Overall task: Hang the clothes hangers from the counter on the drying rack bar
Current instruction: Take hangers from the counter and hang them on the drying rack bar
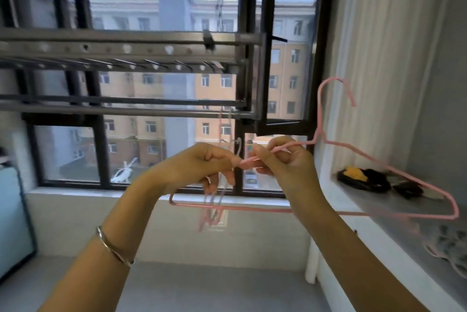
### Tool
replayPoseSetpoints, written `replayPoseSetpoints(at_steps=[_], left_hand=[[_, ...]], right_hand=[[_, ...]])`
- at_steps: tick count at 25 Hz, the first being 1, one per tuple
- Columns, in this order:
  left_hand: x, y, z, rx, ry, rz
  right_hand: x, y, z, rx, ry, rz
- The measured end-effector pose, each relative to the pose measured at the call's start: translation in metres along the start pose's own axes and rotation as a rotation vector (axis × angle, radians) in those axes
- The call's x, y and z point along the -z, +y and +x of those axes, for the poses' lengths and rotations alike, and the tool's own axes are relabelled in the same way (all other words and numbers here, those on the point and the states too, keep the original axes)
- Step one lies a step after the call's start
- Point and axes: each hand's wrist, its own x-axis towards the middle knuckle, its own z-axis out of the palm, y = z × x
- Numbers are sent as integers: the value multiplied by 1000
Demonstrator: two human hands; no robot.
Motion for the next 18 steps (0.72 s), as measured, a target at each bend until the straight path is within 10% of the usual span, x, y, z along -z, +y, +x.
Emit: replayPoseSetpoints(at_steps=[18], left_hand=[[187,-113,-155,272,436,-318]], right_hand=[[-281,47,37,-350,-239,54]])
